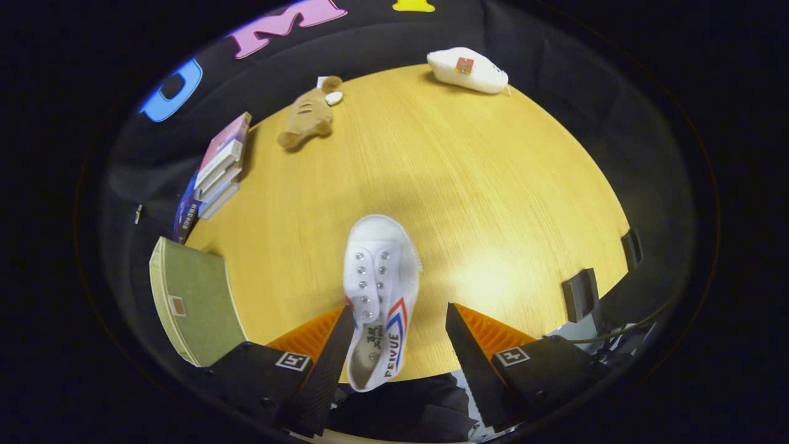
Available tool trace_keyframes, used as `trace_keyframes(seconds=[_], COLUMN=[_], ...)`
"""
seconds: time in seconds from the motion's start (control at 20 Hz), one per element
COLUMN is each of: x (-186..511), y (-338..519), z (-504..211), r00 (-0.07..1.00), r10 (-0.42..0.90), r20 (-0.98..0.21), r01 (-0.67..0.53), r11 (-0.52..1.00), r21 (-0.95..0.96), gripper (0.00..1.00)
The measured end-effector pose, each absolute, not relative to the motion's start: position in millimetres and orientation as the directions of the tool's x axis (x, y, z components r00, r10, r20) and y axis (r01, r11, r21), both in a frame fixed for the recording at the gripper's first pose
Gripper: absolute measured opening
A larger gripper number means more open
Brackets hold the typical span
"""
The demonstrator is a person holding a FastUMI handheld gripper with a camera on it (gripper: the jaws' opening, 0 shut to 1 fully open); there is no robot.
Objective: Open the storage box then place both shoes into the box .Put the left shoe in first, then the right shoe, with the right side of both shoes facing outward in a uniform manner.
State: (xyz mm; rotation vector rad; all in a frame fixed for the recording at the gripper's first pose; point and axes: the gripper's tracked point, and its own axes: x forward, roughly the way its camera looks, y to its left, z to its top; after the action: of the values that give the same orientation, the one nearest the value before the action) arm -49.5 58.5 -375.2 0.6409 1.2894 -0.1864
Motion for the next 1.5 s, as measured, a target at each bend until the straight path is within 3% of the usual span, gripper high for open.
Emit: trace_keyframes(seconds=[0.5, 0.6, 0.75, 0.85, 1.15, 1.5], x=[-50, -51, -51, -53, -38, 17], y=[92, 97, 86, 82, 99, 174], z=[-425, -433, -422, -423, -354, -243], r00=[0.188, 0.156, 0.142, 0.132, 0.23, 0.344], r10=[0.393, 0.422, 0.461, 0.444, 0.478, 0.541], r20=[-0.9, -0.893, -0.876, -0.886, -0.848, -0.768], r01=[0.451, 0.439, 0.448, 0.459, 0.511, 0.382], r11=[0.78, 0.78, 0.759, 0.765, 0.683, 0.666], r21=[0.434, 0.445, 0.472, 0.451, 0.523, 0.641], gripper=[0.86, 0.67, 0.3, 0.2, 0.2, 0.2])
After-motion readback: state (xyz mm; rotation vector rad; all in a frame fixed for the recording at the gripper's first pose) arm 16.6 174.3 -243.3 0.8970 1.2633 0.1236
